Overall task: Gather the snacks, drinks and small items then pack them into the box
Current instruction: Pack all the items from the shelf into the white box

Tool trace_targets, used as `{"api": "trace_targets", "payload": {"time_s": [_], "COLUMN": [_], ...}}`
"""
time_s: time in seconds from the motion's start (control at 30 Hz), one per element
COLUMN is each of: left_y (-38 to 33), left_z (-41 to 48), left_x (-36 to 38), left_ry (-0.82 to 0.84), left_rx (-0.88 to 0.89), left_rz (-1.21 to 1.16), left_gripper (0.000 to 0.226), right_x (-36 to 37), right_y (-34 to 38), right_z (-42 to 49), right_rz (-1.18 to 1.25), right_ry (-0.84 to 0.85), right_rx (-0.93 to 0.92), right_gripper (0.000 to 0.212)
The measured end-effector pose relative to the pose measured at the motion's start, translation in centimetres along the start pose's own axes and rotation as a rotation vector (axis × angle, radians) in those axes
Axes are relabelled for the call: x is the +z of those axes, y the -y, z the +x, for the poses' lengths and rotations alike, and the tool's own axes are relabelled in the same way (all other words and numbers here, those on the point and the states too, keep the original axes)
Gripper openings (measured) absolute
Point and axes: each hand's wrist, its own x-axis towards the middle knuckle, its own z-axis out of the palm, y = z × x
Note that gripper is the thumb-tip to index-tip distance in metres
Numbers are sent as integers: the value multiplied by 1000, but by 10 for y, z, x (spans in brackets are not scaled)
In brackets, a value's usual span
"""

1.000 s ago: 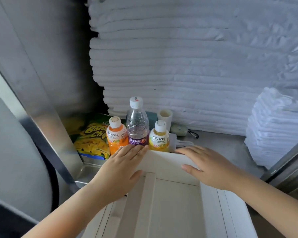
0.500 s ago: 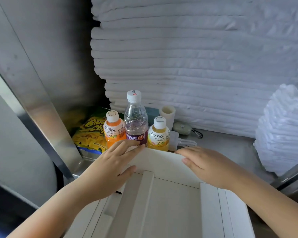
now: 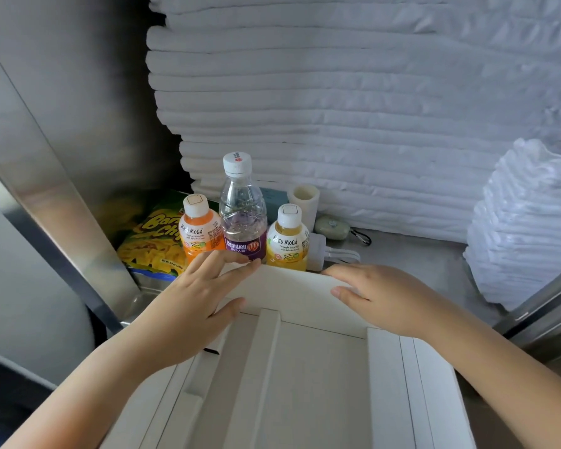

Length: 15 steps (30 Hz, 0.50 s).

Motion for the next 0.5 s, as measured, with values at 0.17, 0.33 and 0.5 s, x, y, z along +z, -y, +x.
{"api": "trace_targets", "payload": {"time_s": [0.17, 0.33, 0.5], "left_y": [0, 0, 1], "left_z": [-3, -3, -3], "left_x": [-1, 1, 2], "left_ry": [4, 1, 9], "left_rx": [4, 0, -10], "left_rz": [8, 14, 8], "left_gripper": [56, 56, 56], "right_x": [-4, -25, -16], "right_y": [2, -18, -37], "right_z": [1, 28, 76], "right_rz": [63, 253, -183], "right_ry": [44, -200, -13], "right_rx": [24, 109, 310], "right_gripper": [23, 31, 47]}}
